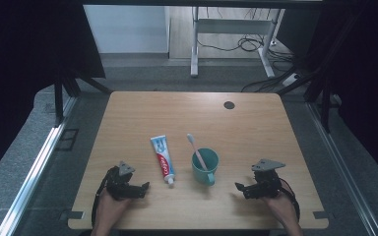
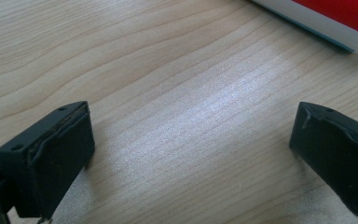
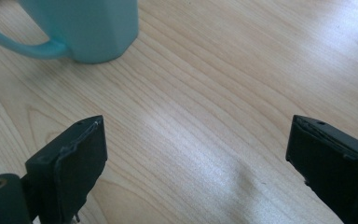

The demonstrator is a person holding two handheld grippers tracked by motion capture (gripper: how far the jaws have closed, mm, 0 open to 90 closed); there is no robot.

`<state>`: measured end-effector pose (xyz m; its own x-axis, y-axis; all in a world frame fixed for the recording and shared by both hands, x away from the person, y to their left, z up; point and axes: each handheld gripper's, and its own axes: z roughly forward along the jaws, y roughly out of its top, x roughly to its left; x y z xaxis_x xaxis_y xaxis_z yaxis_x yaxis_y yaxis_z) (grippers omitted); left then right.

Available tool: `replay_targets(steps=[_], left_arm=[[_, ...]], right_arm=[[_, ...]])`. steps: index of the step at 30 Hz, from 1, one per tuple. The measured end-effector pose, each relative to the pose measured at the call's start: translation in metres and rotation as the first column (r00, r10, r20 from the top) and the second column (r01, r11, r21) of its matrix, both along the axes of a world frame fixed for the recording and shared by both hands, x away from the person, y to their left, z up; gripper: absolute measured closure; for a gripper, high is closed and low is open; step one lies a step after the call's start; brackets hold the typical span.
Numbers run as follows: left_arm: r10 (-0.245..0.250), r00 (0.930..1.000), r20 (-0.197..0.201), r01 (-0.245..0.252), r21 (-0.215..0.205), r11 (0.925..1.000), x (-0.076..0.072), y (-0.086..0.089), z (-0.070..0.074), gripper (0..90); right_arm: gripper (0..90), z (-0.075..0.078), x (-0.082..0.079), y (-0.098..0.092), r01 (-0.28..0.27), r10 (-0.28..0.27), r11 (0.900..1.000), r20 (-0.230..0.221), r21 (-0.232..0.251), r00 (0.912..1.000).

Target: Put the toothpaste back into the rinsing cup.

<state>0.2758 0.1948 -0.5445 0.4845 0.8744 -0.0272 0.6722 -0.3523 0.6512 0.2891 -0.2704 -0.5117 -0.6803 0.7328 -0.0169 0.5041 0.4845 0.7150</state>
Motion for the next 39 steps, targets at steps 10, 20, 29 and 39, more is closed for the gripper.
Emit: replay_targets(steps=[10, 20, 29, 39], left_arm=[[0.012, 0.9999, -0.004, -0.012, -0.004, 0.9999, 0.002, 0.0, 0.007, 7.6], [-0.023, 0.9979, 0.06, 0.027, -0.071, 0.9971, -0.001, -0.001, 0.022, 23.5], [-0.047, 0.9957, 0.08, 0.055, -0.108, 0.9927, 0.0, -0.001, 0.031, 55.3], [-0.136, 0.9886, 0.064, 0.144, -0.136, 0.9803, 0.011, -0.016, 0.039, 88.7]], right_arm=[[5.2, -0.014, -0.001, -0.004, 0.005, -0.005, 1.0, -0.023, -0.009, 0.9997], [5.3, -0.028, 0.0, -0.008, 0.024, -0.023, 1.0, -0.048, 0.006, 0.9986], [5.2, -0.031, -0.003, -0.009, 0.03, -0.03, 0.999, -0.018, 0.015, 0.9994], [5.2, -0.031, -0.003, -0.009, 0.044, -0.043, 0.999, -0.019, 0.017, 0.9989]])
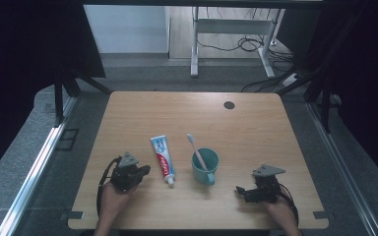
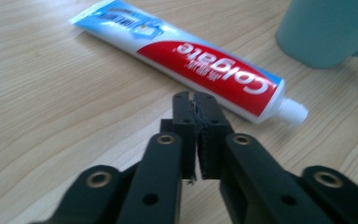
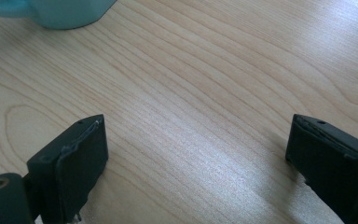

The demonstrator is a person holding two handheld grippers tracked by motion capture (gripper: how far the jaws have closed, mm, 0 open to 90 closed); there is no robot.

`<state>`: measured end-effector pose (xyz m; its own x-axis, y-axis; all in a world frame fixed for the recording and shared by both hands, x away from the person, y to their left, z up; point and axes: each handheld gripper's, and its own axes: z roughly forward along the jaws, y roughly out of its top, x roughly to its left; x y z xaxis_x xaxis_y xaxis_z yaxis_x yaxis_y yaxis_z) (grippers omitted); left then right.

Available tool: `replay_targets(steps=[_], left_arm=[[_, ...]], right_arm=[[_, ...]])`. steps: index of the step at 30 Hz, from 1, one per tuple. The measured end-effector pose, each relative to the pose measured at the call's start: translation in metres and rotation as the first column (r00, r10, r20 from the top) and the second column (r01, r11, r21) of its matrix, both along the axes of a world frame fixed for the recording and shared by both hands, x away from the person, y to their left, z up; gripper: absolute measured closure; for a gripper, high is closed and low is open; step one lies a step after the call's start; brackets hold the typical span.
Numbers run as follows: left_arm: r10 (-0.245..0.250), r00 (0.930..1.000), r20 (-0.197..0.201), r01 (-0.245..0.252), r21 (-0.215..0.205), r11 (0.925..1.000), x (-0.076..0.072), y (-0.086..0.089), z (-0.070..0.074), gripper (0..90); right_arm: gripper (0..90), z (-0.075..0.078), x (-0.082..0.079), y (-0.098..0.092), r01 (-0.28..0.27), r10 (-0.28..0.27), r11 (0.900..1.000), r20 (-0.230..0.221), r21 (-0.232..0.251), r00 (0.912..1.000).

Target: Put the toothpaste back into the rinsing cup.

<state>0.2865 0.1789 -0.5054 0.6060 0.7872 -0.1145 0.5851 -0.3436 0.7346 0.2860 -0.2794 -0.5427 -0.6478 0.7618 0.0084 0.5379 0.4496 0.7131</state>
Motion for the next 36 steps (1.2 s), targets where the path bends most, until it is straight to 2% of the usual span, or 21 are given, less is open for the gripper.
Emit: replay_targets(steps=[12, 20, 26, 32, 36], left_arm=[[-0.048, 0.9987, 0.017, 0.047, 0.019, 0.9987, 0.009, -0.025, 0.01, 89.8], [-0.044, 0.999, -0.002, 0.044, 0.003, 0.999, 0.015, -0.038, 0.011, 89.9], [-0.082, 0.9966, -0.009, 0.082, 0.02, 0.9964, 0.02, -0.051, 0.012, 89.8], [-0.097, 0.9951, -0.015, 0.098, 0.02, 0.995, 0.023, -0.059, 0.011, 89.8], [-0.11, 0.9936, -0.025, 0.111, 0.035, 0.9932, 0.025, -0.067, 0.01, 89.8]], right_arm=[[5.3, 0.0, 0.0, 0.0, 0.001, -0.001, 1.0, 0.0, 0.0, 1.0], [5.3, 0.0, 0.0, 0.0, 0.002, -0.002, 1.0, 0.001, -0.002, 1.0], [5.2, 0.0, 0.0, 0.0, 0.003, -0.003, 1.0, 0.002, -0.002, 1.0], [5.2, 0.0, 0.0, 0.0, 0.004, -0.004, 1.0, 0.001, -0.002, 1.0], [5.2, 0.0, 0.0, 0.0, 0.004, -0.004, 1.0, 0.002, -0.004, 1.0]])
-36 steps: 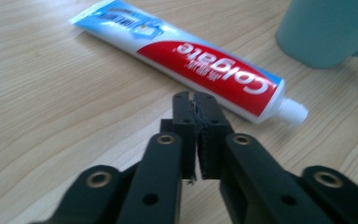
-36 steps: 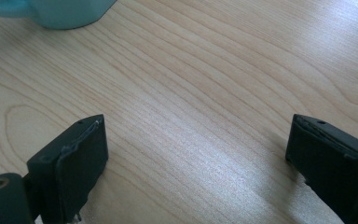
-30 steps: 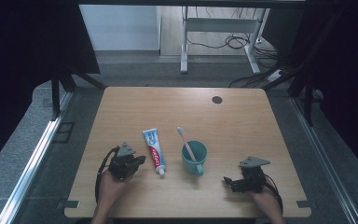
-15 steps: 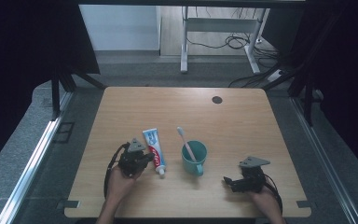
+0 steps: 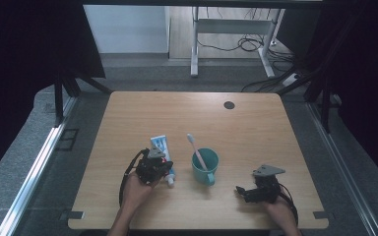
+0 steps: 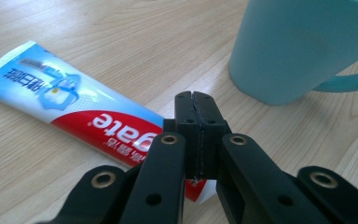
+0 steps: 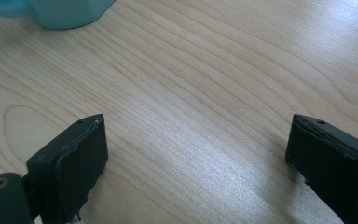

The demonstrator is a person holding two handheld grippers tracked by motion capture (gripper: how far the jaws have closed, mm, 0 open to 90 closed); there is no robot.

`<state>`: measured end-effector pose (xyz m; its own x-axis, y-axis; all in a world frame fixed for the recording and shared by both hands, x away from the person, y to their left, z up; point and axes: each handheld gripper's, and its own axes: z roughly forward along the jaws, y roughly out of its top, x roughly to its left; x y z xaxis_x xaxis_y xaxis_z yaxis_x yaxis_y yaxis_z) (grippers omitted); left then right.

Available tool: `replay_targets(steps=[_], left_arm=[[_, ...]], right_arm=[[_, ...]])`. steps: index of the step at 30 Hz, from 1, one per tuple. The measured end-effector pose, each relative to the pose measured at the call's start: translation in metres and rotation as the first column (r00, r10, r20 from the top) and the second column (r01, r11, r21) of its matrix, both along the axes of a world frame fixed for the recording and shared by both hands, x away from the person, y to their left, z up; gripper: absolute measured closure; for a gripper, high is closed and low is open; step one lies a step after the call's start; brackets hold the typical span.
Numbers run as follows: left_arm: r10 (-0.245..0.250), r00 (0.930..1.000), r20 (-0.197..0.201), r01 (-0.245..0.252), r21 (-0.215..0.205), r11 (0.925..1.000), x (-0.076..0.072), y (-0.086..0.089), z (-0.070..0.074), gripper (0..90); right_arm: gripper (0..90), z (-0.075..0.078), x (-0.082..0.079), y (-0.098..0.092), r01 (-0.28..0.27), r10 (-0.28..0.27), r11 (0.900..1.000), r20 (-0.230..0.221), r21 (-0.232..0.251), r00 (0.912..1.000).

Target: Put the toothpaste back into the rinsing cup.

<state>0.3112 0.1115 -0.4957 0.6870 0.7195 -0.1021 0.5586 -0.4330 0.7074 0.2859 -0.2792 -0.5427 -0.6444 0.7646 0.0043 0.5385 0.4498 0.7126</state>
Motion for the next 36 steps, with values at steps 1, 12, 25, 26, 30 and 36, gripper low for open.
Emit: replay_targets(steps=[1, 12, 25, 26, 30, 36], left_arm=[[0.0, 1.0, 0.0, 0.0, 0.0, 1.0, 0.0, 0.0, 0.0, 89.8], [-0.003, 0.9997, -0.024, 0.003, 0.03, 0.9995, 0.003, -0.01, -0.009, 89.9], [0.012, 0.9997, -0.024, -0.011, 0.022, 0.9997, -0.003, 0.002, -0.008, 89.9], [0.018, 0.9995, -0.024, -0.018, 0.017, 0.9997, -0.003, 0.004, -0.008, 89.9], [0.028, 0.9992, -0.03, -0.027, 0.014, 0.9995, -0.004, 0.01, -0.007, 89.8], [0.018, 0.9993, -0.034, -0.018, 0.011, 0.9998, -0.004, 0.007, -0.008, 89.7]], right_arm=[[5.2, 0.0, 0.0, 0.0, -0.001, 0.001, 1.0, -0.001, 0.001, 1.0], [5.2, 0.0, 0.0, 0.0, 0.0, 0.0, 1.0, 0.0, 0.0, 1.0], [5.2, 0.0, 0.0, 0.0, 0.0, 0.0, 1.0, -0.001, 0.0, 1.0], [5.2, 0.0, 0.0, 0.0, -0.001, 0.001, 1.0, 0.0, 0.001, 1.0], [5.2, 0.0, 0.0, 0.0, 0.0, 0.0, 1.0, 0.0, 0.0, 1.0], [5.2, 0.0, 0.0, 0.0, 0.0, 0.0, 1.0, 0.0, 0.0, 1.0]])
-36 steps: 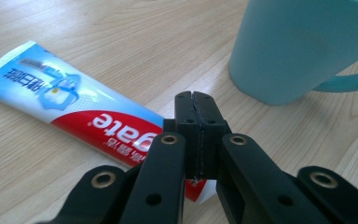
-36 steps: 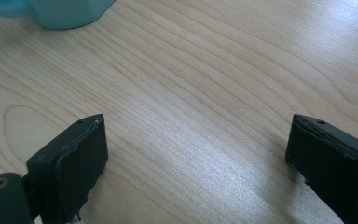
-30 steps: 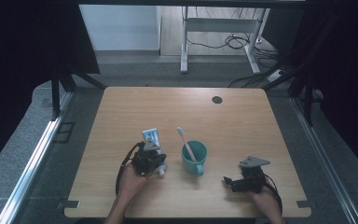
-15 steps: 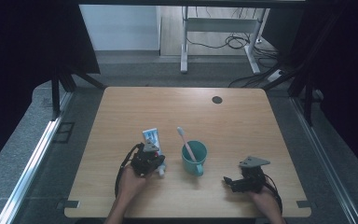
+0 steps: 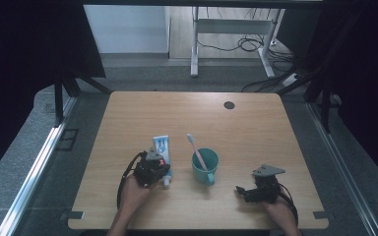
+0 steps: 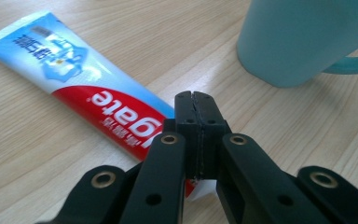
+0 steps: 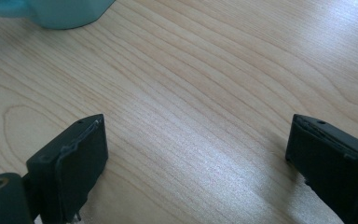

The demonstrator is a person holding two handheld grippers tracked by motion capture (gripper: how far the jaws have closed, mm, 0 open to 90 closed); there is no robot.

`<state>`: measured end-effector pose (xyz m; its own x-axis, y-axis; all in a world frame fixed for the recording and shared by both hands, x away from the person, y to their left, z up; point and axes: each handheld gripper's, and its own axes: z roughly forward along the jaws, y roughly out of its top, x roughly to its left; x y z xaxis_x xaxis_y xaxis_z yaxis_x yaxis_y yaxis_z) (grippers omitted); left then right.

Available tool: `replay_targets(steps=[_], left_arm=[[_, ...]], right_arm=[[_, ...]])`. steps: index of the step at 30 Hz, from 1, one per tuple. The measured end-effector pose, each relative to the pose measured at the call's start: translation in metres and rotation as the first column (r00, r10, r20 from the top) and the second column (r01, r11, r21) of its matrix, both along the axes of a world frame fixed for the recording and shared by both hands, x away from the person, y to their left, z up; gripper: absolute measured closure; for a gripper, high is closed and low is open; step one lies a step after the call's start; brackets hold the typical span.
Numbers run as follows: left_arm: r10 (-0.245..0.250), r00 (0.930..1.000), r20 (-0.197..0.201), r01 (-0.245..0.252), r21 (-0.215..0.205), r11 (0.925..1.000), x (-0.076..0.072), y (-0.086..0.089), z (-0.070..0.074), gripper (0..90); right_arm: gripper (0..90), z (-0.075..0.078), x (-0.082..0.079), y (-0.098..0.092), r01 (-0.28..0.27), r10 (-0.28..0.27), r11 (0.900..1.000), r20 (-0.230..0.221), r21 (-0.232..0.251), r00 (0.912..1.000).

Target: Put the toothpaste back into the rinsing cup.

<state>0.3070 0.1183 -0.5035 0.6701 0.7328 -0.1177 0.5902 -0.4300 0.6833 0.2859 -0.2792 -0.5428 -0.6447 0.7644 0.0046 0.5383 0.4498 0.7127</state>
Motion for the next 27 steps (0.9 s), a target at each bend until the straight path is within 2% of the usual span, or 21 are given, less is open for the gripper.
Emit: replay_targets(steps=[11, 13, 16, 27], left_arm=[[-0.014, 0.9997, -0.018, 0.015, 0.016, 0.9998, 0.001, -0.006, -0.004, 89.6], [-0.011, 0.9996, -0.026, 0.011, 0.02, 0.9997, 0.001, -0.005, -0.005, 89.6], [-0.002, 0.9993, -0.038, 0.003, 0.048, 0.9988, 0.0, -0.001, -0.008, 89.6], [0.031, 0.9989, -0.035, -0.028, 0.084, 0.9961, -0.001, 0.015, -0.007, 88.0]], right_arm=[[5.2, 0.0, 0.0, 0.0, 0.0, 0.0, 1.0, 0.0, 0.0, 1.0], [5.2, 0.0, 0.0, 0.0, 0.0, 0.0, 1.0, 0.0, 0.0, 1.0], [5.2, 0.0, 0.0, 0.0, 0.0, 0.0, 1.0, 0.0, 0.001, 1.0], [5.2, 0.0, 0.0, 0.0, 0.0, 0.0, 1.0, 0.0, 0.001, 1.0]])
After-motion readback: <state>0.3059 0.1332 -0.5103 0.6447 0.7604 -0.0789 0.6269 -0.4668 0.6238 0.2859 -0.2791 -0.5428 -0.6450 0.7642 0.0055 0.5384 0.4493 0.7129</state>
